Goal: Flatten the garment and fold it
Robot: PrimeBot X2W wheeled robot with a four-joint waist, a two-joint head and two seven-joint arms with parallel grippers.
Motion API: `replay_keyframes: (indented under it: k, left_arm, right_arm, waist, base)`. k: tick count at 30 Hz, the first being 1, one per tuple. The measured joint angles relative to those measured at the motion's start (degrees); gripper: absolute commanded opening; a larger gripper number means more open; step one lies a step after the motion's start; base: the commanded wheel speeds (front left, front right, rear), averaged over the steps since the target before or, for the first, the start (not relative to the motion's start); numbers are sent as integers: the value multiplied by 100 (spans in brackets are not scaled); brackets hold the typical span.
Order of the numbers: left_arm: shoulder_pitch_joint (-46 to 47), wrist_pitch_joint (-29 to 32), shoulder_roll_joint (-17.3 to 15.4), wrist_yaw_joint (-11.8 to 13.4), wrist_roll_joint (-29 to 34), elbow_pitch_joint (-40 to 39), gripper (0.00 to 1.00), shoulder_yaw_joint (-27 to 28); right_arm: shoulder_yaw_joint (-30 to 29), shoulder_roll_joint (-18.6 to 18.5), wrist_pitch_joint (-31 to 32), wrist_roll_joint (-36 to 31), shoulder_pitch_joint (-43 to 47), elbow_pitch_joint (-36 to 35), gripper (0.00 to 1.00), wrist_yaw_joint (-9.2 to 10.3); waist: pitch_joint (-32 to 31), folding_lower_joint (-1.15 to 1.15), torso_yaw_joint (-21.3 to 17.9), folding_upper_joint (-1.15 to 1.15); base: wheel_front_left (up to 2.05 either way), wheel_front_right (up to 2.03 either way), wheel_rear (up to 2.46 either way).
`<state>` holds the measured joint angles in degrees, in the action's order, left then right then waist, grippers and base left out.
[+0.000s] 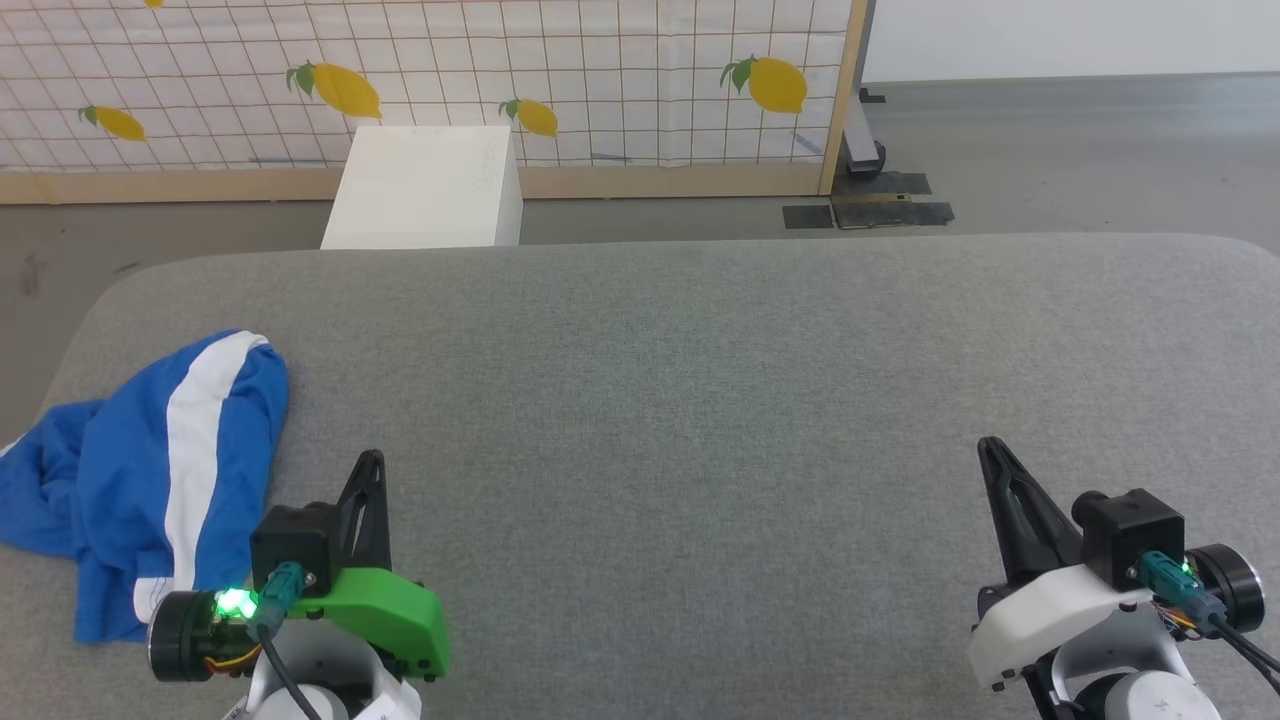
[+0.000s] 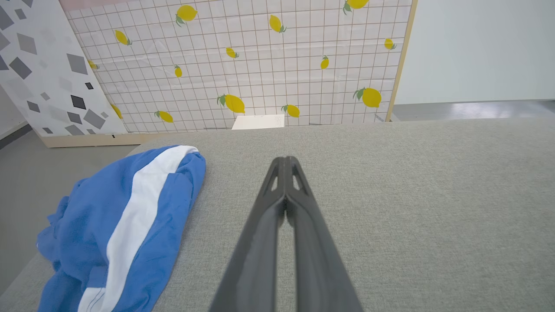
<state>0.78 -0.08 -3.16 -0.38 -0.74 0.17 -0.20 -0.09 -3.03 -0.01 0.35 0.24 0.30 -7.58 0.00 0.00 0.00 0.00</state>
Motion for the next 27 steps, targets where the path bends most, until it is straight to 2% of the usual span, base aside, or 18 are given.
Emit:
replay_keyframes:
  k: [21,22,27]
  left_arm:
    - [0,0,0,0,0,0,0,0]
    - [1,0,-1,0,-3,1,100,-3]
    - [2,-1,-1,-1,-30,3,100,-24]
  right_arm:
    - [1,0,0,0,0,0,0,0]
    - [0,0,0,2,0,1,100,0]
    - [-1,-2,0,2,0,4,100,0]
  waist:
    - [0,0,0,0]
    - [0,0,0,0]
    - [0,0,0,0]
  base:
    - [0,0,0]
    - [0,0,0]
    - [0,0,0]
